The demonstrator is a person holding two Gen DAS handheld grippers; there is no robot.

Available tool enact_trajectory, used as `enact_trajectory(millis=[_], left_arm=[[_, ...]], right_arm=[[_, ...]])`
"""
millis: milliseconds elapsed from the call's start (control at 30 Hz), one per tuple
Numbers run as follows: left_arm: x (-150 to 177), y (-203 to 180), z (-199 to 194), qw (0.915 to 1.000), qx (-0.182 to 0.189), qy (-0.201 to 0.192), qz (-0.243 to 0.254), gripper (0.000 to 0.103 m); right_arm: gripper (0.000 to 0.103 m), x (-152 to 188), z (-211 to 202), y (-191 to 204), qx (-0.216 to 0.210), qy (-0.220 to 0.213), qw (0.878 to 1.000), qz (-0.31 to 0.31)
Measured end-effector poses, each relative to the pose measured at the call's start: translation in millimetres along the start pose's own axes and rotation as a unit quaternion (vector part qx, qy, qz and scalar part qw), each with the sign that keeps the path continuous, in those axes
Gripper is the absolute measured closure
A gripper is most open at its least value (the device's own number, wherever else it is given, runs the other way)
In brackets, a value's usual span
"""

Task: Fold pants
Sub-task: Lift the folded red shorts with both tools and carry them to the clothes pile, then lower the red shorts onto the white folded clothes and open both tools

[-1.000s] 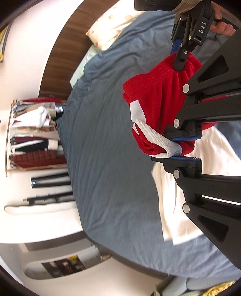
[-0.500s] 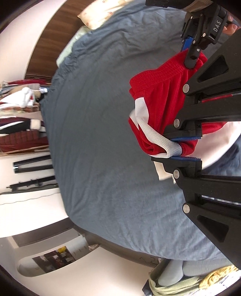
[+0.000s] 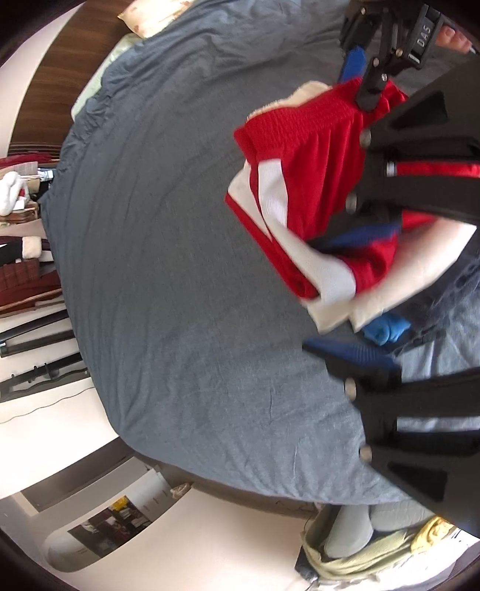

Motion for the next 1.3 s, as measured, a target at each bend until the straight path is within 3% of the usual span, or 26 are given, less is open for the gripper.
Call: enact_trajectory(millis=[67,200,400,600,733,833,933,1033,1067,1133,1167,1300], left_arm=[[-2,2,2,1.0,-0.007,0.001,0.006,0.037],[-8,7,-2,0.9997,-0.016,-0.005,0.021,0.033],[-8,8,-15,0.9988,-0.006,0.007,0.049,0.032],[6,1,-34,0.9977,0.026,0.008,0.062,0.032],[19,-4,-50,0.997,0.069,-0.01,0.034,0.041],[45,-11,-63,0.9963,0.082,-0.028,0.005,0.042],[76,-24,-73,0.9947,0.091,-0.042,-0.023,0.043],[109,-36,-76,0.9938,0.077,-0.058,-0.055,0.043],[119,-40,-76,0.9936,0.066,-0.06,-0.069,0.043],[134,-47,-77,0.9918,0.054,-0.07,-0.092,0.044],[140,-49,-77,0.9916,0.045,-0.074,-0.096,0.047],[149,-55,-74,0.99,0.011,-0.102,-0.097,0.054]], right_arm=[[0.06,-1,0,2,0.019,0.006,1.0,-0.012],[0.056,-6,-12,6,0.05,-0.003,0.998,-0.036],[0.056,-23,-30,15,0.054,-0.033,0.996,-0.063],[0.058,-42,-34,33,0.006,-0.068,0.992,-0.11],[0.077,-59,-29,46,-0.035,-0.081,0.986,-0.14],[0.079,-75,-21,55,-0.085,-0.074,0.98,-0.164],[0.079,-91,-14,65,-0.107,-0.062,0.971,-0.202],[0.077,-105,-12,77,-0.124,-0.05,0.958,-0.253],[0.075,-109,-12,80,-0.13,-0.045,0.955,-0.264],[0.06,-117,-11,90,-0.132,-0.032,0.943,-0.305],[0.058,-117,-14,93,-0.13,-0.033,0.937,-0.321],[0.058,-125,-16,121,-0.139,-0.019,0.896,-0.422]])
Point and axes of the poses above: each gripper's, at about its wrist camera, not at the fingertips, and z roughly the way its jaws point, y to its left, x to its underside, the point moved 4 cm from there along z, roughly the way its jaws point, and after that the axes turned 12 degrees about -z, right-handed, at the moved point
